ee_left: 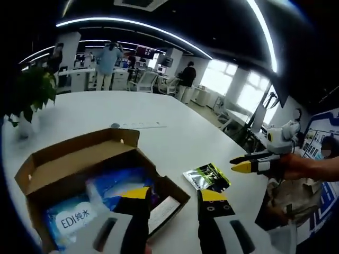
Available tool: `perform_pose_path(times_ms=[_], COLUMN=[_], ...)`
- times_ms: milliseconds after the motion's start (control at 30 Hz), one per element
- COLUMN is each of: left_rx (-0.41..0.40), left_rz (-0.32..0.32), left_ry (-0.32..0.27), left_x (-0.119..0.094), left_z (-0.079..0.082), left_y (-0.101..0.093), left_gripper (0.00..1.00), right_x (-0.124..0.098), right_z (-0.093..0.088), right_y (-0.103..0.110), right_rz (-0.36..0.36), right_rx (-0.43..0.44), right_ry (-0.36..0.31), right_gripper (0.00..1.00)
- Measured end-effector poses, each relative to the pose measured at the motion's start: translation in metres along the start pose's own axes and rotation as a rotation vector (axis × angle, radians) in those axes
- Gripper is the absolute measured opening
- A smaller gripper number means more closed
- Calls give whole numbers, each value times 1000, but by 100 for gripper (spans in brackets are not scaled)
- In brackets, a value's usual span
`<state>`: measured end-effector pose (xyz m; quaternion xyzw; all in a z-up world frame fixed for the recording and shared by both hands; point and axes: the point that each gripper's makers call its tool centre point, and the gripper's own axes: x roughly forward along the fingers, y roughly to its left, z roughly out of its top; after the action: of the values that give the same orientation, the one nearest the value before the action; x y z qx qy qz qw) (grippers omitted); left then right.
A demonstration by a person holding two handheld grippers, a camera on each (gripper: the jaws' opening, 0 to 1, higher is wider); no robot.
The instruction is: Operate the shoe box by opening the lid, removing the specified soft item, and placing it in the target area until the item is outside and the box remains undamaged.
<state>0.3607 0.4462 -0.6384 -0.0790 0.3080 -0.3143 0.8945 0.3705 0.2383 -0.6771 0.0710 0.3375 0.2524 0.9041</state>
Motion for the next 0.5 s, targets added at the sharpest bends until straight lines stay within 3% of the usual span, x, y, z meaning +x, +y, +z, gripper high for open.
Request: perform_pose_path(times_ms=[167,500], left_rx=[-22,-74], left_rz=[48,163], left_ry=[-38,-88], left_x=[-28,-90], left_z=[3,-13], left_y=[27,76], left_gripper=[37,38], right_x=[18,58], right_z=[12,27], right_y=[36,105], right_rz=[64,180], right_rx=[-57,-156], right_ry=[9,37], right_gripper=[34,35])
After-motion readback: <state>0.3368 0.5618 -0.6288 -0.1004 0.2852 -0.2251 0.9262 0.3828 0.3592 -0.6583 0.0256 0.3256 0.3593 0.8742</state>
